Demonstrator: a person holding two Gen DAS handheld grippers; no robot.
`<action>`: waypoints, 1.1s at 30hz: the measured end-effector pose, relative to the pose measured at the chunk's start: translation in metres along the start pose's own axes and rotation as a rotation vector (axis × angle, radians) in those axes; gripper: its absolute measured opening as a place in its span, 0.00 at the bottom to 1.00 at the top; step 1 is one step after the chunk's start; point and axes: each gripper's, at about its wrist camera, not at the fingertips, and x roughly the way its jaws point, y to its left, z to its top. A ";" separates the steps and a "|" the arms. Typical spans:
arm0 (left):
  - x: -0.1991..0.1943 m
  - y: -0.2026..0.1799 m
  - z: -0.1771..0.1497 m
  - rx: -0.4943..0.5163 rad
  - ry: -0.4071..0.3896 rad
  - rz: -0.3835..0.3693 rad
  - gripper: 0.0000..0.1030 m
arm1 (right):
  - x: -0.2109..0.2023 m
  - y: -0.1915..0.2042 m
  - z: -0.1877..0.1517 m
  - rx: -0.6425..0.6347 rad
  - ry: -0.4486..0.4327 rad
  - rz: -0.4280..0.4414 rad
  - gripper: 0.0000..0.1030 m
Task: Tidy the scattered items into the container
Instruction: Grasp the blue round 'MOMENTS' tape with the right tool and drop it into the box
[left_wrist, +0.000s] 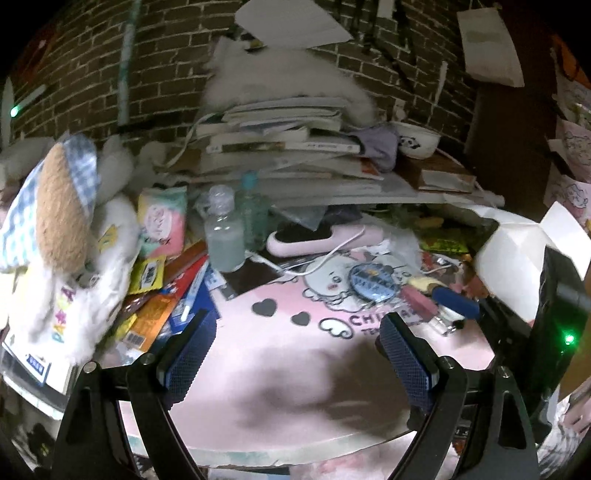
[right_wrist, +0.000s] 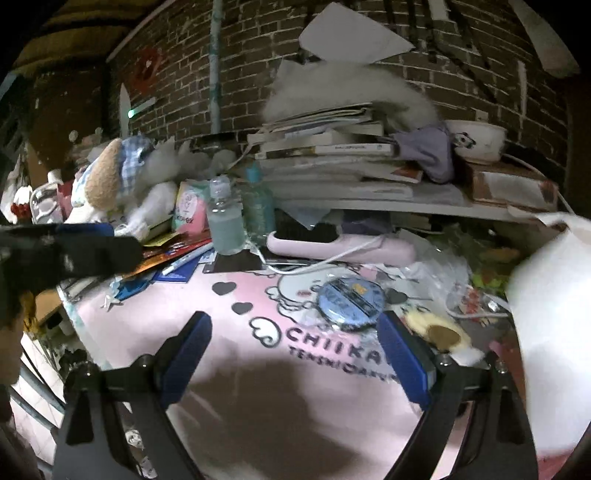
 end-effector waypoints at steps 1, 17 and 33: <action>0.000 0.003 -0.002 -0.007 0.001 0.004 0.86 | 0.003 0.006 0.001 -0.018 0.004 -0.001 0.87; 0.002 0.016 -0.012 -0.031 0.008 -0.004 0.86 | 0.084 -0.034 0.038 -0.008 0.217 -0.142 0.87; 0.011 0.006 -0.011 -0.003 0.033 -0.007 0.86 | 0.122 -0.049 0.030 0.002 0.343 -0.063 0.67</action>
